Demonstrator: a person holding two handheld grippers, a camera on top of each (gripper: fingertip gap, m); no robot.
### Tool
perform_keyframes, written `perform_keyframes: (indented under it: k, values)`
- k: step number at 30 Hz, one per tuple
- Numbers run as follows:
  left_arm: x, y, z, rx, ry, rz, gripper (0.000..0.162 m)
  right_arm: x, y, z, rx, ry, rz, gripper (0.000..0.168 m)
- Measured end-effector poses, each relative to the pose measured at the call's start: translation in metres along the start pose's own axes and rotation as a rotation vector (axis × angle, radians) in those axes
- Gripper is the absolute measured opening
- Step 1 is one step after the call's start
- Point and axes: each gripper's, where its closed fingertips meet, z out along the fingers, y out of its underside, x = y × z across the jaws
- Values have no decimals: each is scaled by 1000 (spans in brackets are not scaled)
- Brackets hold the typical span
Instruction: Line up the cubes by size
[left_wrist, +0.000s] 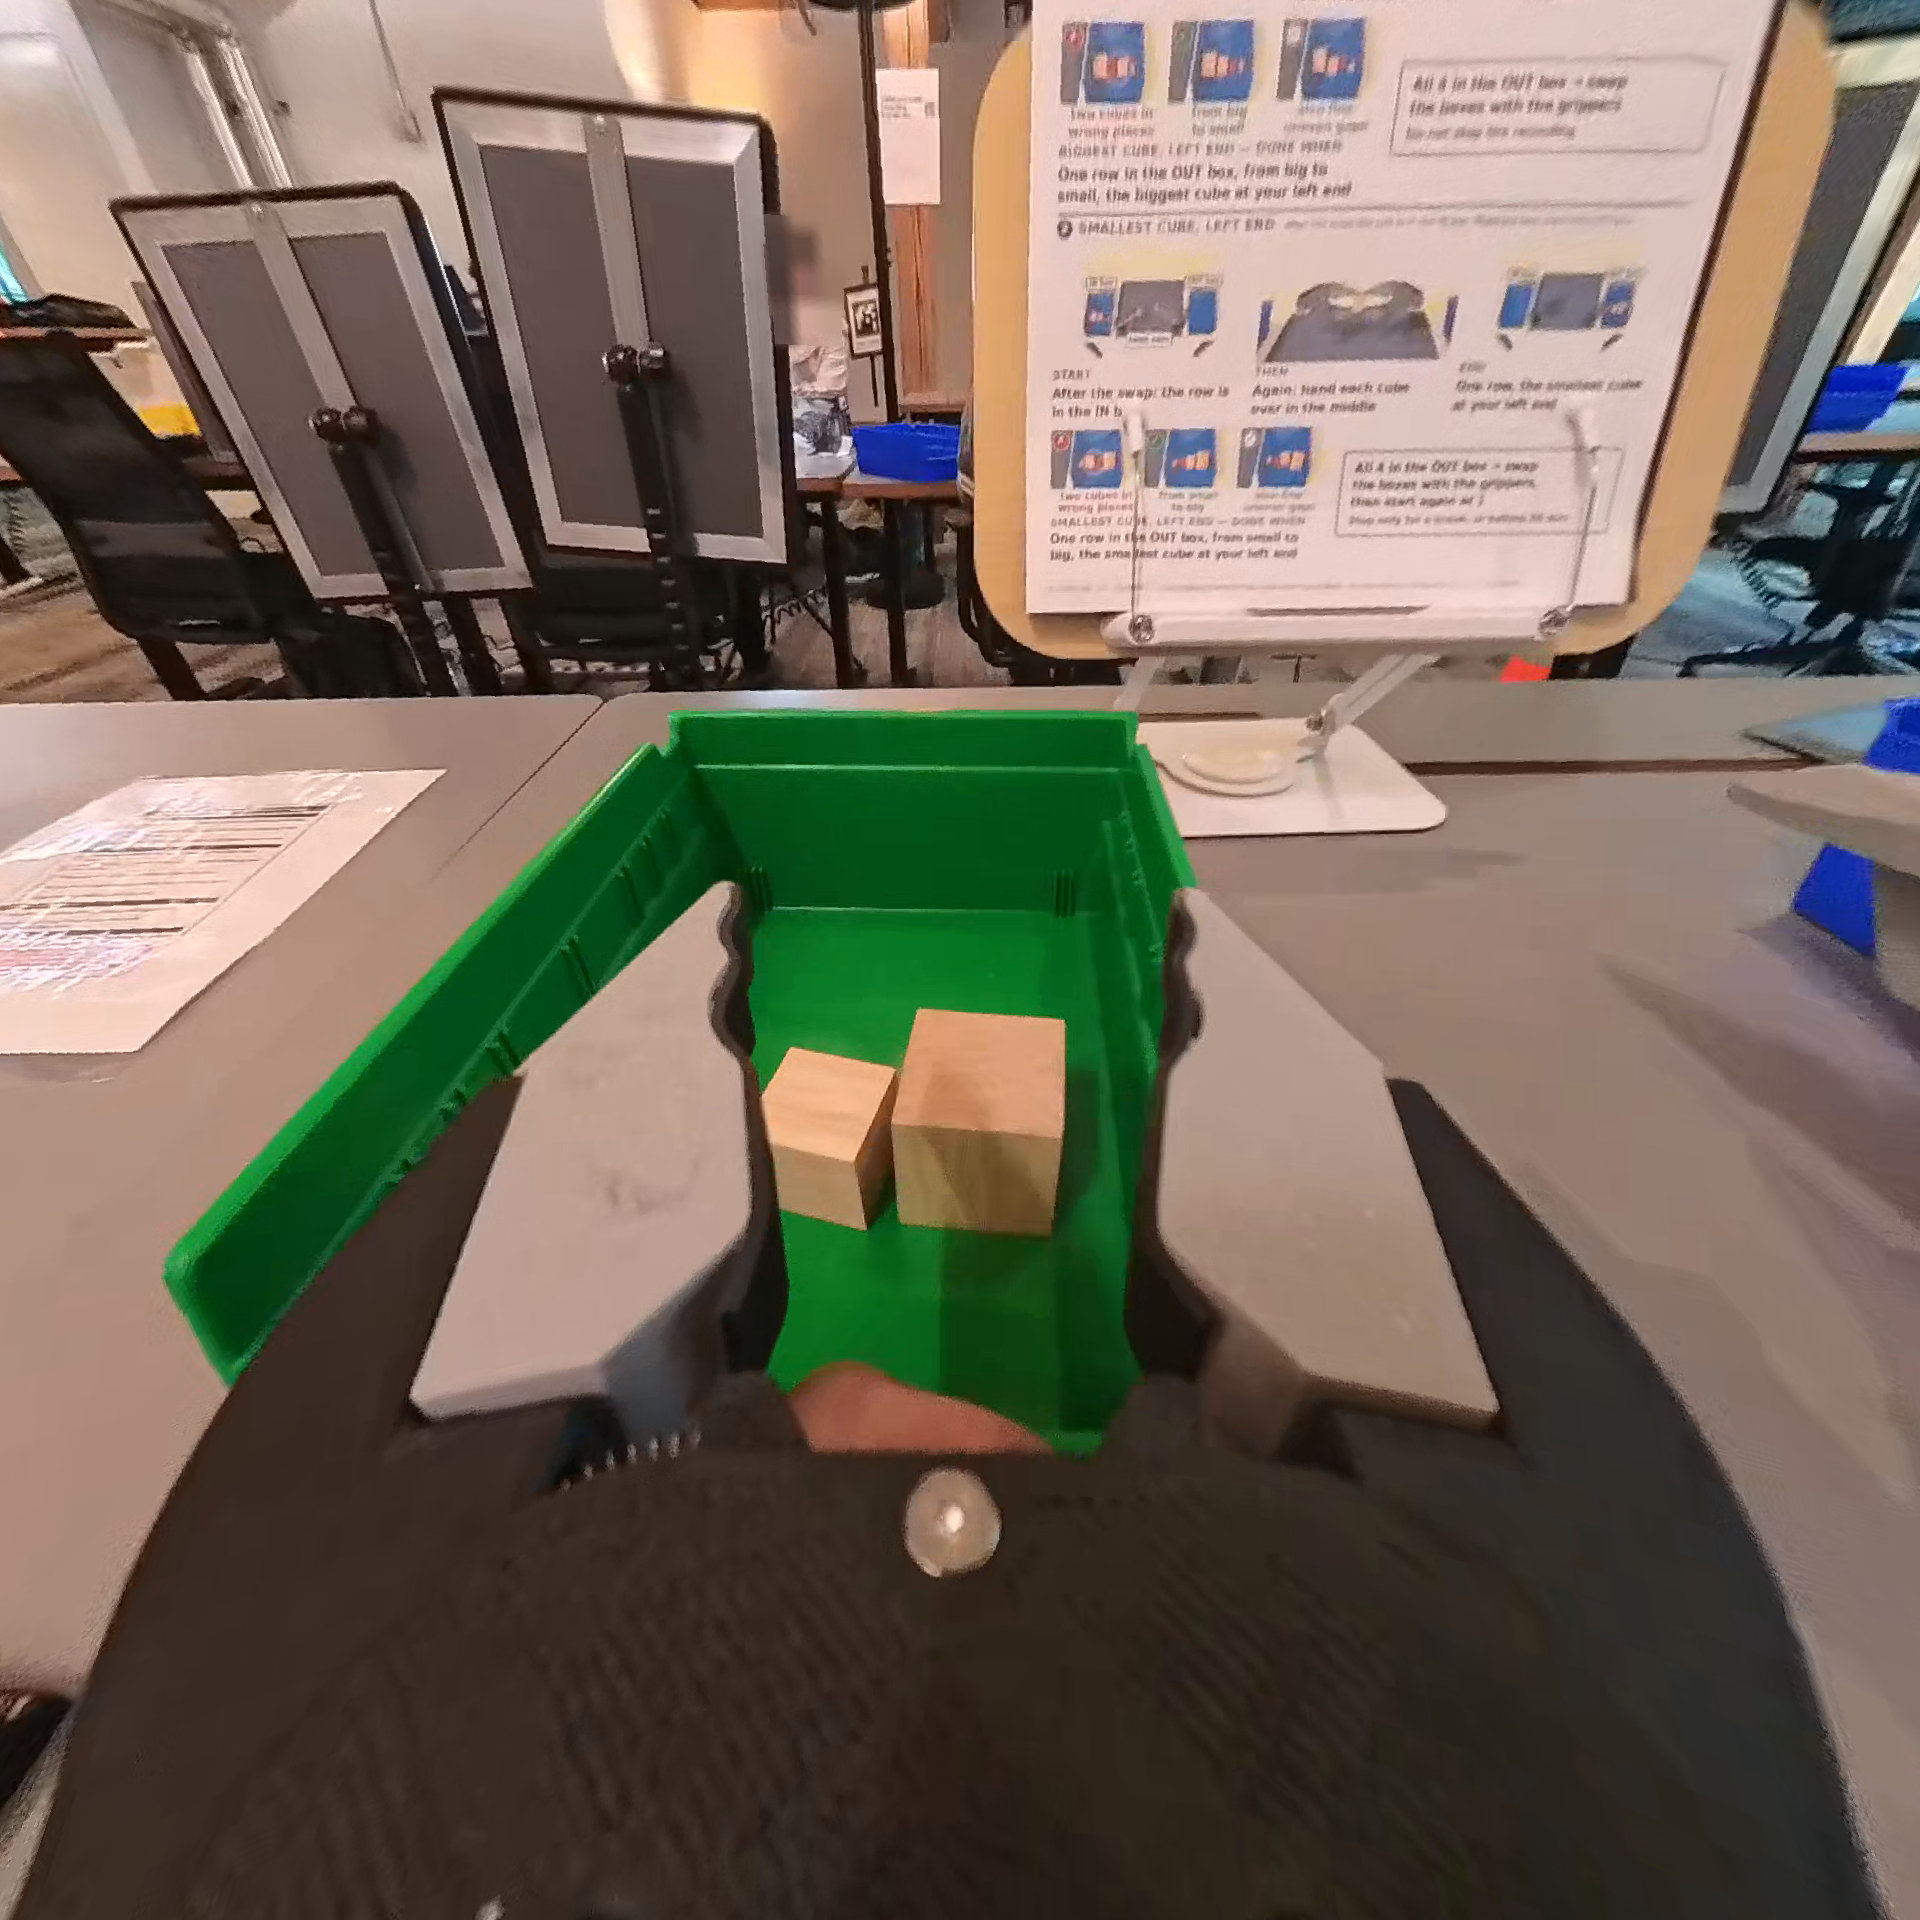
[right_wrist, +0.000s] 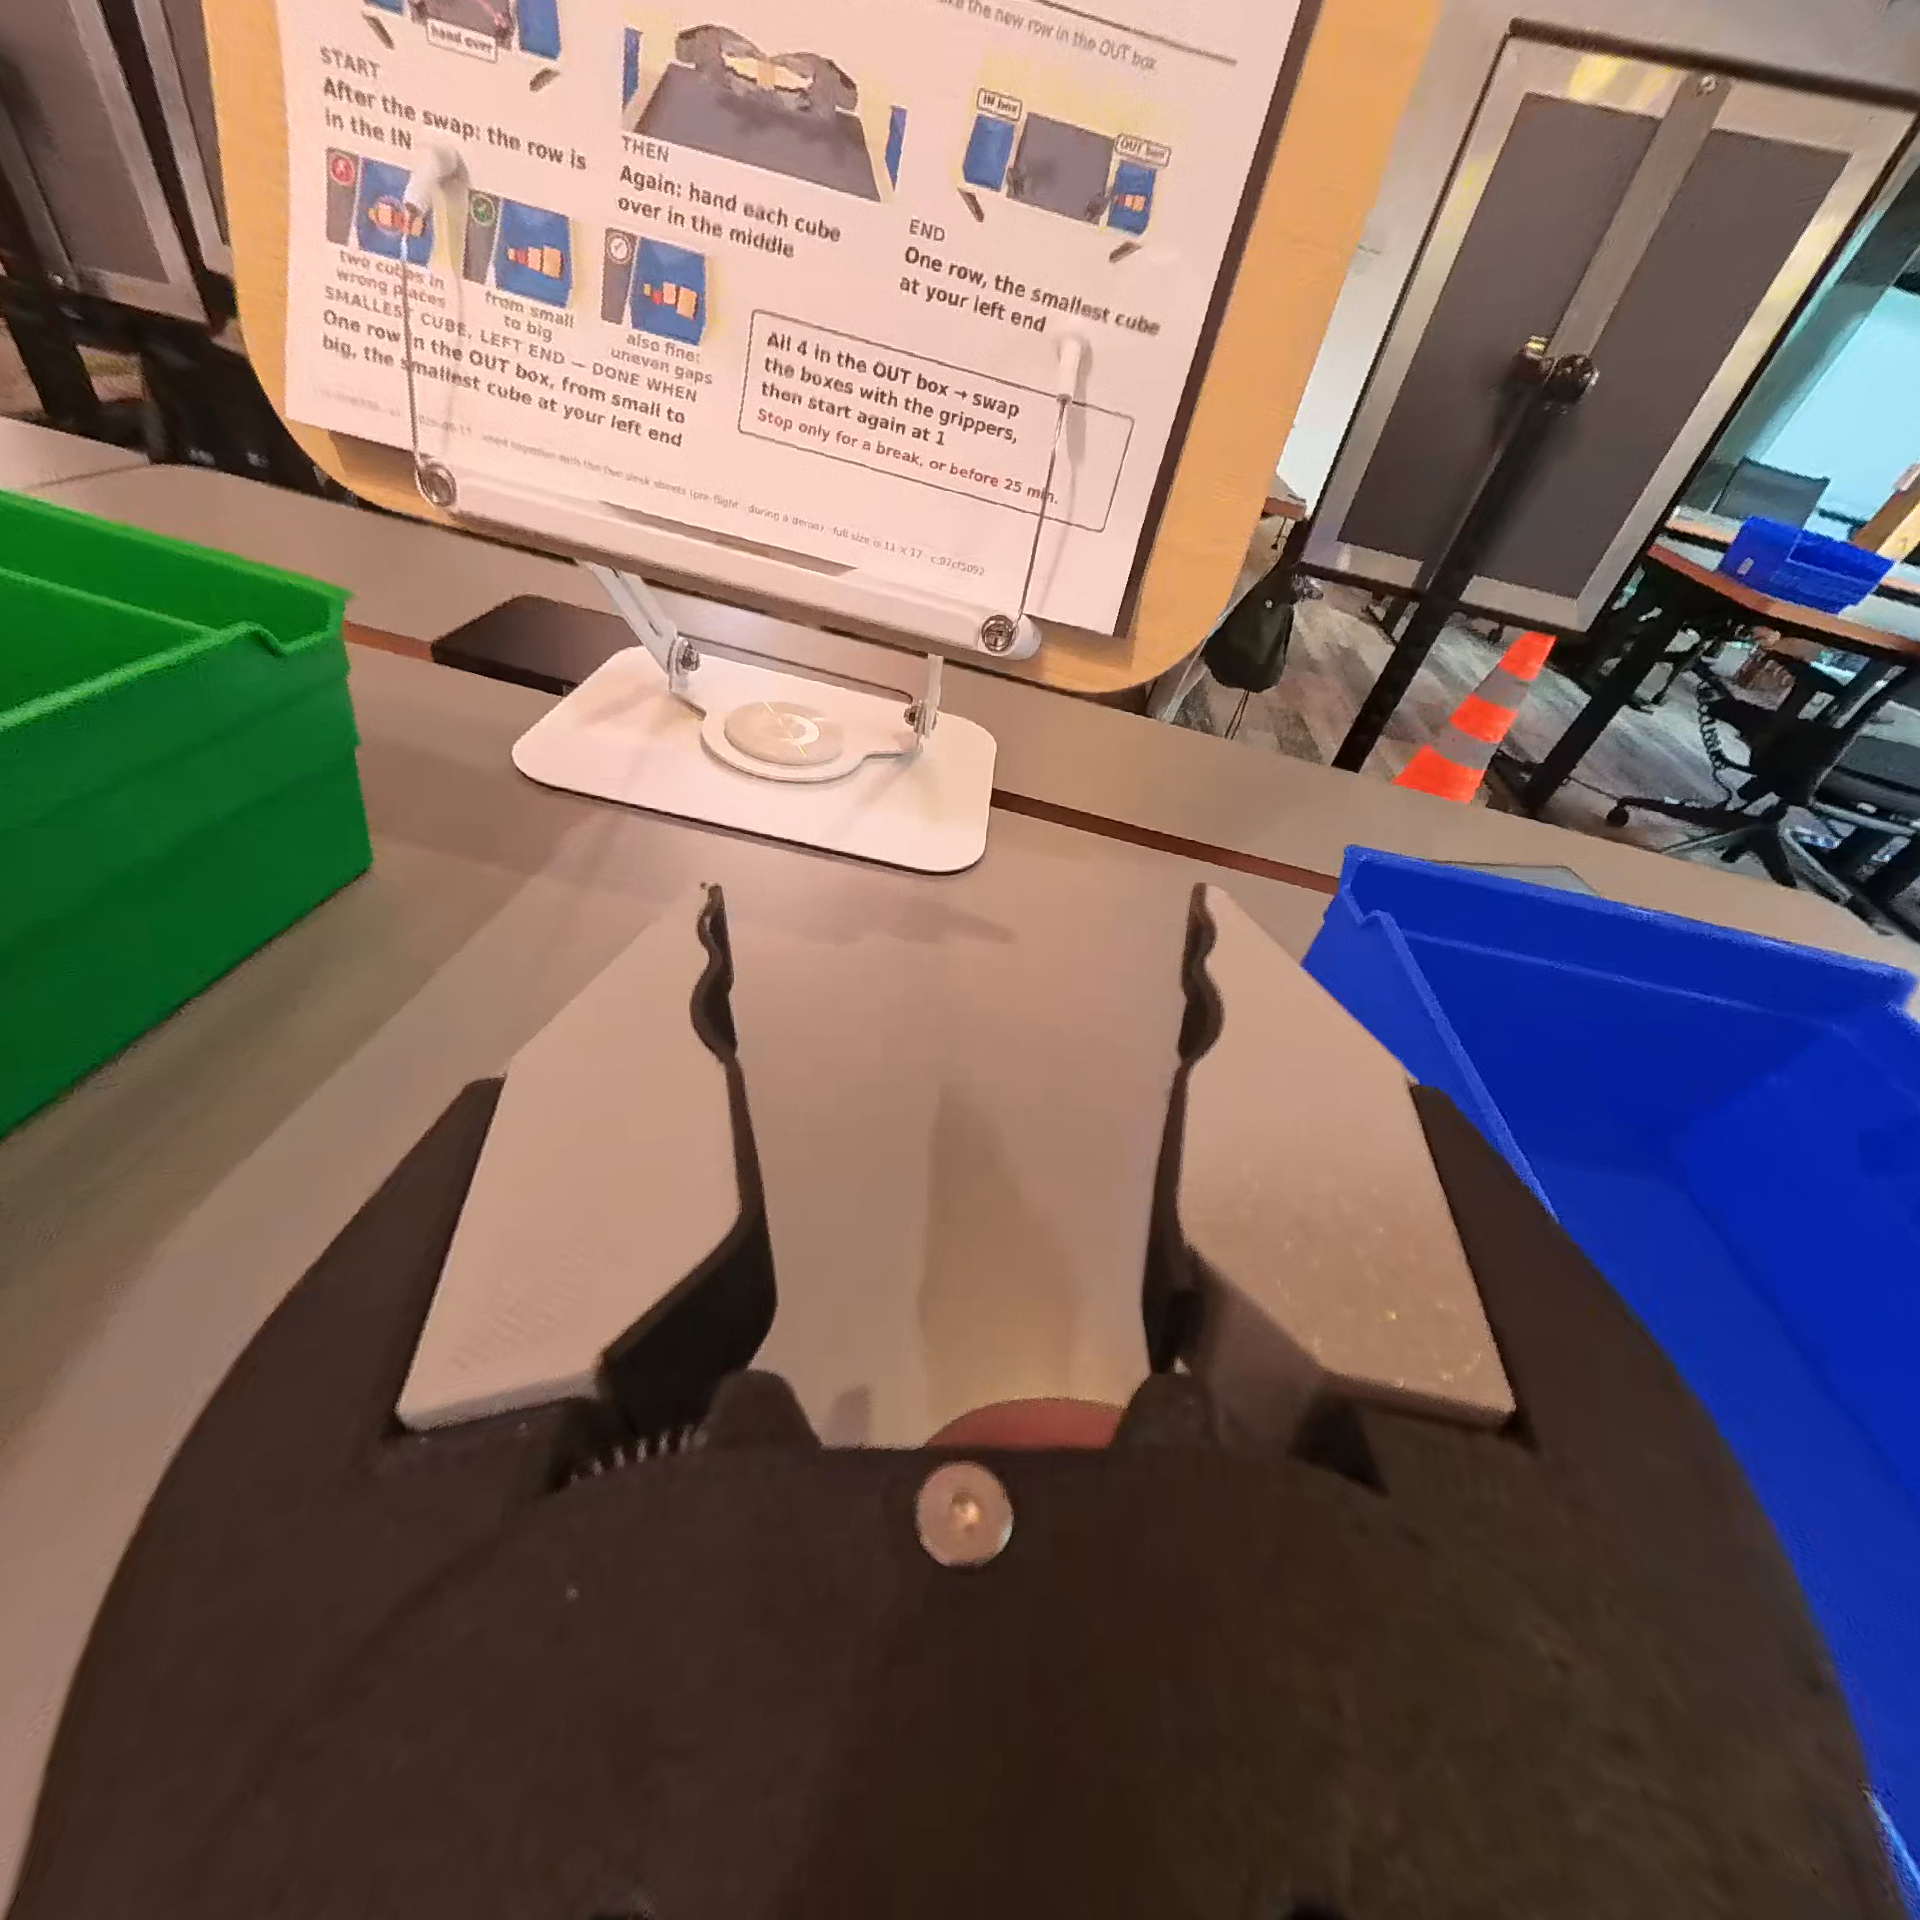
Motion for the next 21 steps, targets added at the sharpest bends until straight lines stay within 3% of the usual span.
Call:
perform_keyframes:
  k: [6, 21]
  values:
    - [0, 17, 18, -47, -2, 39, 74, 3, 29, 9, -93, -27, 8, 90]
    - [12, 19, 0, -52, -7, 149, 74, -15, 24, -5, -60, -95, 23, 95]
